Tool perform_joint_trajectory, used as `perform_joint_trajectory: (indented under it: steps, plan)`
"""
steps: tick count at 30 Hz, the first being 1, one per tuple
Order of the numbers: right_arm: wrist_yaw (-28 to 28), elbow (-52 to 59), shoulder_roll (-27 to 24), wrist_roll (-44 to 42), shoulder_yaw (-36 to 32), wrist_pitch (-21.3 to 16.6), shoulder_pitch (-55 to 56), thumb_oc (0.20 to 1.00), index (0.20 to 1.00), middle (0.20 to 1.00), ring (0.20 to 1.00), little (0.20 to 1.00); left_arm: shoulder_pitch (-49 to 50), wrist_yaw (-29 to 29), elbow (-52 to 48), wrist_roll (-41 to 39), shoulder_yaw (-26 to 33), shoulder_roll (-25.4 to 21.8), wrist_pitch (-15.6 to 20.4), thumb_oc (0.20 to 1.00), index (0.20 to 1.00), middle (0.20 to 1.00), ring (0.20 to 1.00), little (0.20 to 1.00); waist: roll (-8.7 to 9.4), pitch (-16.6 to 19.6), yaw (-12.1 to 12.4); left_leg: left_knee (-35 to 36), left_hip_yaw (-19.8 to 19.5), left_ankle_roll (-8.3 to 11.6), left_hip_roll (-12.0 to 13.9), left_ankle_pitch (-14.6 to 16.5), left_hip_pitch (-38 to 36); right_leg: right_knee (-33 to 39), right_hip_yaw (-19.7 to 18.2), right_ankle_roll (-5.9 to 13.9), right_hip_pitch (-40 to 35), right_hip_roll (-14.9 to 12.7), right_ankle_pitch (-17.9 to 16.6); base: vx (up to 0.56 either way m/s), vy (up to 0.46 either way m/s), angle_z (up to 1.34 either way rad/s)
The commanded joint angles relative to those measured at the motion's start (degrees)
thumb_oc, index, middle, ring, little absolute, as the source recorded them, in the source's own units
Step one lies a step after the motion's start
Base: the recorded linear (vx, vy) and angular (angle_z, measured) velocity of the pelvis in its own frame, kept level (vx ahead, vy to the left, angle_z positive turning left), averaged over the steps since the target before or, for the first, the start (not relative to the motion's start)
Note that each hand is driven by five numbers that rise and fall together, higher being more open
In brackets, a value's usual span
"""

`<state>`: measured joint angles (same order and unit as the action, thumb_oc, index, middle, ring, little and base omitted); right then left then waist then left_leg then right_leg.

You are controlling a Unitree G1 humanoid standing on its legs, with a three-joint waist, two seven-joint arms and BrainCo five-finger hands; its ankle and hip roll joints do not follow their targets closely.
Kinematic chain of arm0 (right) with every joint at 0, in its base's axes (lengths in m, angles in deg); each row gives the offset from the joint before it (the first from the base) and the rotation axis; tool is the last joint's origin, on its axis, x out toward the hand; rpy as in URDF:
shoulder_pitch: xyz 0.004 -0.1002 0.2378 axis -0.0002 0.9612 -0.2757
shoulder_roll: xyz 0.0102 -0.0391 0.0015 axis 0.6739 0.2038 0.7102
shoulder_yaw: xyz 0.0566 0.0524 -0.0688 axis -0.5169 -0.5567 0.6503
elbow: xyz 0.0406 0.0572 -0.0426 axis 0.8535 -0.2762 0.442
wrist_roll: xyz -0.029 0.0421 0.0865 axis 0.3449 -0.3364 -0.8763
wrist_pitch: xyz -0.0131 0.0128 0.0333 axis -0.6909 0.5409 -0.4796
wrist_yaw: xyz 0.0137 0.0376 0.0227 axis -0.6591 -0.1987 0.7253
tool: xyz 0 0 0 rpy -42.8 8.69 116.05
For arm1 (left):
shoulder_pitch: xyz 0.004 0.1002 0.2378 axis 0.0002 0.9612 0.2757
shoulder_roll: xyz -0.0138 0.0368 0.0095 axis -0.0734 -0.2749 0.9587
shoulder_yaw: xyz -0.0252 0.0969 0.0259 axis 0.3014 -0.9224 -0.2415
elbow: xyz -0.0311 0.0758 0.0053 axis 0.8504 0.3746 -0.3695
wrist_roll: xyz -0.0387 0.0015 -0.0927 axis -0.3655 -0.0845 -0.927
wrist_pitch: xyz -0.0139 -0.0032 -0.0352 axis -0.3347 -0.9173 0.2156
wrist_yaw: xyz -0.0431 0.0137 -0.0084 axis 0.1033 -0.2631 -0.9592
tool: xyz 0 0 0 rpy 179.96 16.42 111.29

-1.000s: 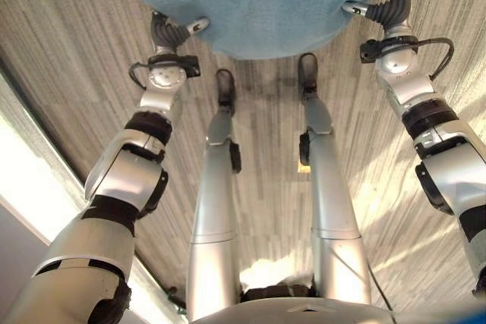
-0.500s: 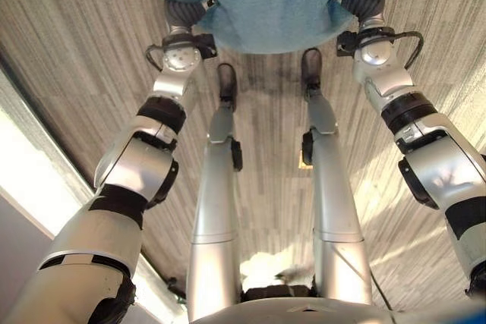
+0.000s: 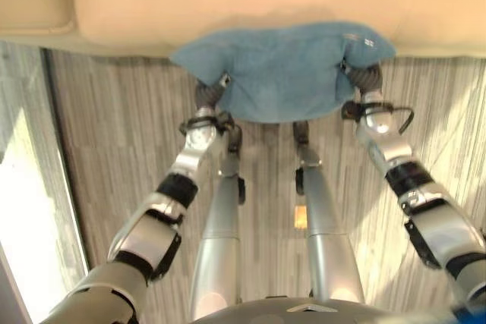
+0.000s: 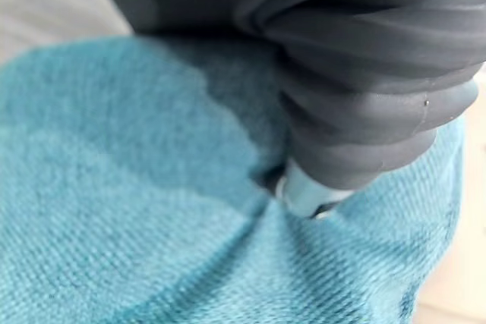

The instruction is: Pick up all the scattered cushions and arrange them neatly on the sofa.

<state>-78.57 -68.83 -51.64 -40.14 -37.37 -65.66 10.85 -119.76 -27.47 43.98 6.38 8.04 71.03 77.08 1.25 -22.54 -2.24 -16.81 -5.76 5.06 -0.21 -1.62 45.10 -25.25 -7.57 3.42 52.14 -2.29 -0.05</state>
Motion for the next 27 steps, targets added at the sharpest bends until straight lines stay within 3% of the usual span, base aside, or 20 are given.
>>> perform_joint_trajectory:
  steps: [1, 7, 8, 12, 14, 17, 19, 22, 25, 26, 27]
  plan:
    - [3.9, 6.8, 3.5, 3.2, 3.6, -5.2, -1.9, 0.2, 0.2, 0.2, 0.2, 0.2, -6.3, -6.0, -4.2, 4.8, -3.6, 4.3, 4.0, 0.2, 0.2, 0.2, 0.2, 0.2, -1.61, 3.2, -0.2, 2.2, -0.7, -0.15, -1.3, 0.2, -3.6, 3.5, 1.1, 1.38, -6.2, 0.9, 0.6, 0.06, -0.012, 0.04]
    - [7.0, 10.4, 4.4, 3.5, 3.1, -4.6, 11.1, 0.2, 0.2, 0.2, 0.2, 0.2, 5.0, -9.6, -8.2, 6.1, -5.2, 4.9, 2.9, 0.2, 0.2, 0.2, 0.2, 0.2, -1.07, 7.0, -0.4, 11.5, -0.5, -0.04, 0.4, -1.6, -21.7, 11.9, 1.9, 1.53, -24.4, 1.1, 0.2, 0.15, -0.007, 0.04]
    - [7.9, 11.1, 4.6, 4.2, 2.7, -4.2, 14.8, 0.2, 0.2, 0.2, 0.2, 0.2, 8.9, -10.3, -9.7, 7.3, -5.7, 4.4, 2.5, 0.2, 0.2, 0.2, 0.2, 0.2, -0.92, 9.0, -0.6, 14.7, -0.4, 0.13, 1.3, -1.9, -27.8, 14.5, 1.7, 1.7, -30.2, 1.5, 0.3, 0.29, -0.074, 0.01]
    - [9.0, 12.3, 4.0, 5.0, 2.3, -3.3, 20.7, 0.2, 0.2, 0.2, 0.2, 0.2, 14.7, -10.6, -11.0, 9.4, -5.4, 3.6, 1.0, 0.2, 0.2, 0.2, 0.2, 0.2, -1.19, 14.2, -1.1, 18.4, -1.0, 1.25, 3.3, -2.0, -38.3, 17.3, 1.3, 0.46, -40.3, 3.8, 2.5, 0.28, -0.198, 0.07]
    - [9.0, 12.5, 3.6, 5.1, 1.5, -3.2, 22.9, 0.2, 0.2, 0.2, 0.2, 0.2, 15.4, -10.9, -10.6, 10.3, -5.6, 3.6, 0.4, 0.2, 0.2, 0.2, 0.2, 0.2, -0.33, 14.5, -1.4, 16.4, -0.7, 2.23, 4.0, -1.9, -39.2, 17.6, 2.0, -0.4, -43.7, 4.2, 3.4, 0.11, -0.215, 0.17]
    - [9.2, 13.3, 3.2, 5.4, 1.1, -3.0, 24.9, 0.2, 0.2, 0.2, 0.2, 0.2, 16.5, -11.5, -10.7, 10.3, -5.9, 3.9, 0.0, 0.2, 0.2, 0.2, 0.2, 0.2, 0.45, 15.0, -1.6, 14.3, 0.4, 2.08, 3.5, -1.1, -39.6, 18.4, 3.2, -0.51, -45.8, 3.5, 3.4, 0.08, -0.079, 0.46]
    - [8.8, 12.9, 3.3, 5.7, 1.6, -2.7, 24.3, 0.2, 0.2, 0.2, 0.2, 0.2, 16.3, -11.6, -10.2, 10.7, -6.7, 4.0, -0.2, 0.2, 0.2, 0.2, 0.2, 0.2, 0.11, 15.4, -1.5, 18.3, -0.3, 1.13, 2.4, -2.3, -40.1, 19.1, 3.5, -0.18, -46.4, 3.8, 3.3, 0.09, -0.009, 0.38]
    - [8.2, 13.3, 3.5, 6.0, 1.0, -2.9, 24.8, 0.2, 0.2, 0.2, 0.2, 0.2, 16.5, -11.6, -10.4, 11.6, -7.0, 4.1, -0.9, 0.2, 0.2, 0.2, 0.2, 0.2, 0.2, 16.0, -1.4, 19.5, 3.4, -0.13, 0.4, -4.0, -37.9, 20.1, 3.2, 0.42, -47.4, 4.1, 2.6, 0.12, 0.034, 0.28]
    - [8.0, 13.4, 4.0, 6.4, 1.4, -2.6, 23.2, 0.2, 0.2, 0.2, 0.2, 0.2, 16.2, -11.1, -11.6, 11.5, -6.5, 3.8, -0.6, 0.2, 0.2, 0.2, 0.2, 0.2, 0.6, 16.6, -0.6, 16.9, 2.8, -1.77, -0.8, -1.2, -37.8, 20.2, 0.6, 1.16, -48.5, 3.4, 2.9, 0.19, 0.138, -0.38]
    - [8.0, 13.2, 4.5, 6.7, 1.9, -2.0, 21.6, 0.2, 0.2, 0.2, 0.2, 0.2, 16.1, -11.1, -12.9, 11.5, -5.7, 3.1, -0.5, 0.2, 0.2, 0.2, 0.2, 0.2, 0.69, 16.5, 0.5, 14.4, 4.2, -3.45, -1.3, 1.2, -38.4, 17.6, -1.7, 3.39, -48.5, 2.3, 3.1, 0.28, 0.28, -0.99]
    - [8.3, 13.4, 4.6, 6.6, 1.9, -2.0, 21.4, 0.2, 0.2, 0.2, 0.2, 0.2, 16.2, -11.1, -13.3, 11.6, -5.7, 2.8, -0.6, 0.2, 0.2, 0.2, 0.2, 0.2, 0.6, 16.3, 0.9, 14.0, 4.6, -4.11, -1.6, 1.7, -39.0, 15.1, -2.7, 4.2, -48.1, 2.1, 2.8, 0.25, 0.298, -1.07]
